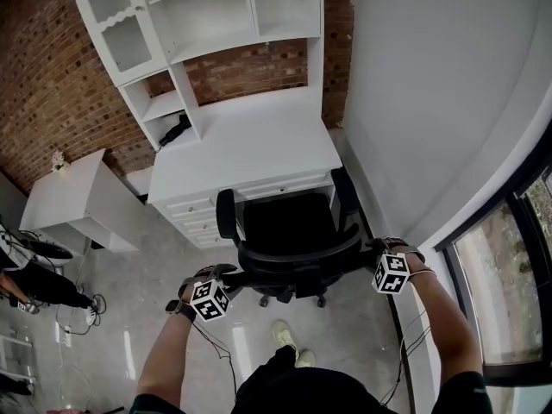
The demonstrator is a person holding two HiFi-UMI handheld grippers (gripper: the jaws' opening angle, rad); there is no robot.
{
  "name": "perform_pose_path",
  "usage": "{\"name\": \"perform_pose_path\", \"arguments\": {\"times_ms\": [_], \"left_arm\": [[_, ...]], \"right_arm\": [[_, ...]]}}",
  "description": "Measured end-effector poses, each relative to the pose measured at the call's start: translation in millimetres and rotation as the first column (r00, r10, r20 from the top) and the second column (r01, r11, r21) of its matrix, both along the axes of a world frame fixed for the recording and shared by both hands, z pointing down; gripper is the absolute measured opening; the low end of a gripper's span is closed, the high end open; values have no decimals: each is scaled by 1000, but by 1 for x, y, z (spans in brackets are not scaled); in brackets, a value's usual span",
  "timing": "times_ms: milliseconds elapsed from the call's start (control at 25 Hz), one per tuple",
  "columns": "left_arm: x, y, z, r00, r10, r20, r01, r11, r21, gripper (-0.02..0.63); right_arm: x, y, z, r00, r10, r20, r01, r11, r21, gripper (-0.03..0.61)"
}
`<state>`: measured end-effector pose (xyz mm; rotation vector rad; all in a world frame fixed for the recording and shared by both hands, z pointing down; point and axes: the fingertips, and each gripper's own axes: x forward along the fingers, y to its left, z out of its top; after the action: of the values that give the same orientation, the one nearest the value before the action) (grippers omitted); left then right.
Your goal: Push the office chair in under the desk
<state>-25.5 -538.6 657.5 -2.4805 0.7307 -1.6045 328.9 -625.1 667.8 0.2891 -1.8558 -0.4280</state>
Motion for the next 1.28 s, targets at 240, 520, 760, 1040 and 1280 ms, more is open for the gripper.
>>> {"name": "perform_pose_path", "arguments": {"times_ms": [240, 520, 760, 1040, 1280], "left_arm": [[-5, 5, -14, 993, -65, -95, 67, 998, 15, 227], [-17, 16, -42, 981, -114, -155, 125, 990, 61, 233], [-14, 24, -79, 937, -185, -295, 208, 977, 49, 207], [15, 36, -124, 790, -288, -541, 333, 943, -15, 127], [40, 43, -161, 627, -345, -699, 417, 906, -73, 67]], "right_arm": [[9, 11, -22, 996, 67, 54, -69, 997, 37, 207], [14, 23, -50, 972, 175, 158, -190, 978, 85, 214], [-6, 39, -86, 894, 285, 347, -323, 945, 56, 137], [-43, 66, -132, 746, 378, 548, -440, 898, -21, 58], [-63, 75, -179, 547, 422, 723, -472, 869, -150, 38]]}}
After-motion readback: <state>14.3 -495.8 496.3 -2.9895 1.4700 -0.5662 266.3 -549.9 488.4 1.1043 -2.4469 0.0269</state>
